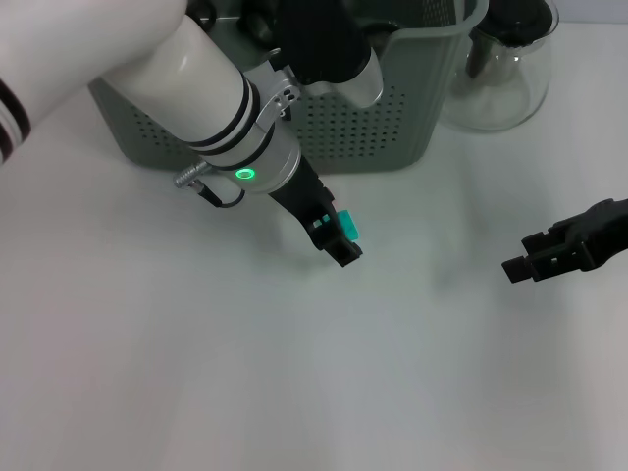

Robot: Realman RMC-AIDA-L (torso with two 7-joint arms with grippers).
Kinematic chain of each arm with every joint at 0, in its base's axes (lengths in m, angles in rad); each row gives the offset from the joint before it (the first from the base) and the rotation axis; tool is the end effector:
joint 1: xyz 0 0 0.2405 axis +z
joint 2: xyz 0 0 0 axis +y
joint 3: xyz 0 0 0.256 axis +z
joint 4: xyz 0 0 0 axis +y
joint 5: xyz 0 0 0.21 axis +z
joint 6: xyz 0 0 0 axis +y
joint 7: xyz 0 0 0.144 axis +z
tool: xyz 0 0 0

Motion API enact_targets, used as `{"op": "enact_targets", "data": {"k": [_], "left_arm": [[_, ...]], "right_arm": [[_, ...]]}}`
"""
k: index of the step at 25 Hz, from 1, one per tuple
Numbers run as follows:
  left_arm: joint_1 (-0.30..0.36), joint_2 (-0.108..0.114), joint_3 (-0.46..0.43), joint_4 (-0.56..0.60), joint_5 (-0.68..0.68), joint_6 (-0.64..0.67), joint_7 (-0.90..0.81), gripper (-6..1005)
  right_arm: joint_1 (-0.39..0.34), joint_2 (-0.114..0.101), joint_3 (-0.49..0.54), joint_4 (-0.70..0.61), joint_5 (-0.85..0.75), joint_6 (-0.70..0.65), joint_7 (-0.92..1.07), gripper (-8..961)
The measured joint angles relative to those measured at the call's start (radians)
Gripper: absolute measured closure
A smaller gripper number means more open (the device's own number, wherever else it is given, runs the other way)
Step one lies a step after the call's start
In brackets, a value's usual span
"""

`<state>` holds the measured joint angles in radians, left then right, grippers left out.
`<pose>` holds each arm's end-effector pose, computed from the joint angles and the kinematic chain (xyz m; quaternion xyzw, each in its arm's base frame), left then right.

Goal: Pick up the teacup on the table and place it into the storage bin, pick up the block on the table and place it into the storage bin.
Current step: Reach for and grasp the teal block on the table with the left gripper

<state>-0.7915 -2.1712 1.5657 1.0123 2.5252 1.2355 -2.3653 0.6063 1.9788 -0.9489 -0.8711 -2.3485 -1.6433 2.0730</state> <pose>-0.1375 0.3667 -0.0985 -0.9648 -0.1687 0.1619 0.1202 0.2631 0.3418 0.0279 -0.9212 0.3858 -0.0265 0.0440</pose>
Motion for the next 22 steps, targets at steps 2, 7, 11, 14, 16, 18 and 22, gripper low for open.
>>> {"op": "enact_targets", "data": {"k": [2, 7, 11, 14, 16, 18, 22], "left_arm": [[-0.010, 0.000, 0.001, -0.026, 0.011, -0.017, -0.001, 171], [-0.026, -0.001, 0.006, -0.080, 0.015, -0.073, -0.003, 182], [-0.034, -0.001, 0.015, -0.103, 0.015, -0.099, -0.003, 198], [-0.035, -0.001, 0.029, -0.108, 0.015, -0.110, -0.004, 209], [-0.035, -0.001, 0.034, -0.108, 0.015, -0.111, -0.004, 217], [-0.035, -0.001, 0.046, -0.109, 0.015, -0.112, -0.004, 224], [-0.035, -0.001, 0.053, -0.110, 0.015, -0.112, -0.004, 239]], "right_arm": [[0.001, 0.000, 0.000, 0.000, 0.000, 0.000, 0.000, 297], [0.006, 0.000, 0.000, 0.000, 0.000, 0.001, -0.001, 297], [0.009, 0.001, -0.001, 0.000, 0.000, 0.001, -0.001, 297], [0.011, 0.002, -0.001, 0.000, 0.000, 0.001, -0.001, 297], [0.012, 0.003, -0.002, 0.000, 0.000, 0.005, -0.001, 297], [0.012, 0.004, -0.005, 0.000, 0.000, 0.010, -0.001, 297], [0.012, 0.005, -0.005, 0.000, 0.000, 0.012, -0.001, 297]]}}
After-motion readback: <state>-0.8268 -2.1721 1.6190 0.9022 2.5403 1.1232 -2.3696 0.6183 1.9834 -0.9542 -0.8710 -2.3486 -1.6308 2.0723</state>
